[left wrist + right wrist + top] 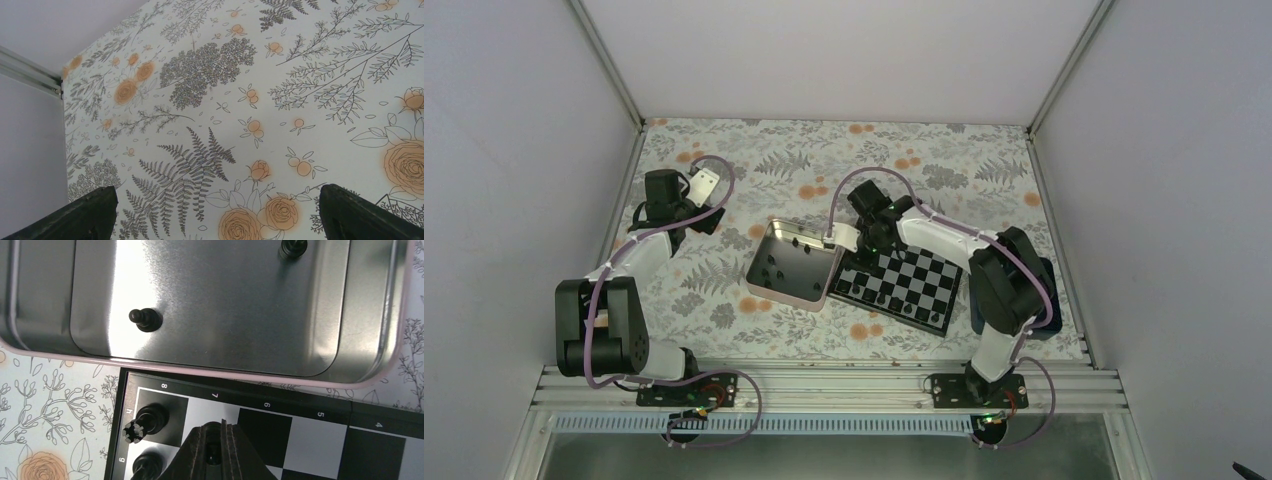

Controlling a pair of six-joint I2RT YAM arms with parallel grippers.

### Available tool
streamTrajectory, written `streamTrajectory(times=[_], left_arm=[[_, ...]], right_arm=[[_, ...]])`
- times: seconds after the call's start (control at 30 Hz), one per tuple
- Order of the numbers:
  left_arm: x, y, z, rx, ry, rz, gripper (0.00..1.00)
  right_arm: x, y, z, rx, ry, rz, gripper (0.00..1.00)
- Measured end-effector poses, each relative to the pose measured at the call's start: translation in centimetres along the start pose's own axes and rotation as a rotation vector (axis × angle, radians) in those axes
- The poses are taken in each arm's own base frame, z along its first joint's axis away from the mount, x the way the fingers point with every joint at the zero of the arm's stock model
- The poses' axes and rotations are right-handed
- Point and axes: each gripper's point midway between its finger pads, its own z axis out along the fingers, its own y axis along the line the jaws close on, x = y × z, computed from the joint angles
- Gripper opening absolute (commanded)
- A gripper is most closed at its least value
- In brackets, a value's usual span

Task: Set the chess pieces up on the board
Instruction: Place the chess piece on the chessboard.

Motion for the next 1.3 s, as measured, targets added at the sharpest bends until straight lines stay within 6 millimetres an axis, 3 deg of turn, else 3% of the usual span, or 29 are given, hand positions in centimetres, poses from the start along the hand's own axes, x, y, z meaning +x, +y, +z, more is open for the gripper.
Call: streamTrajectory(times=[0.3, 1.3], left_arm=[[0.0, 0.0, 0.0, 0.0, -0.001, 0.0, 1.0], [0.1, 0.0, 0.1, 0.002, 0.002, 0.0, 1.0]], right_arm=[[0.8, 0.0, 1.5, -0.021, 0.028, 0.011, 0.06], [1.1, 0.1, 2.2, -0.038, 0.037, 0.017, 0.08]])
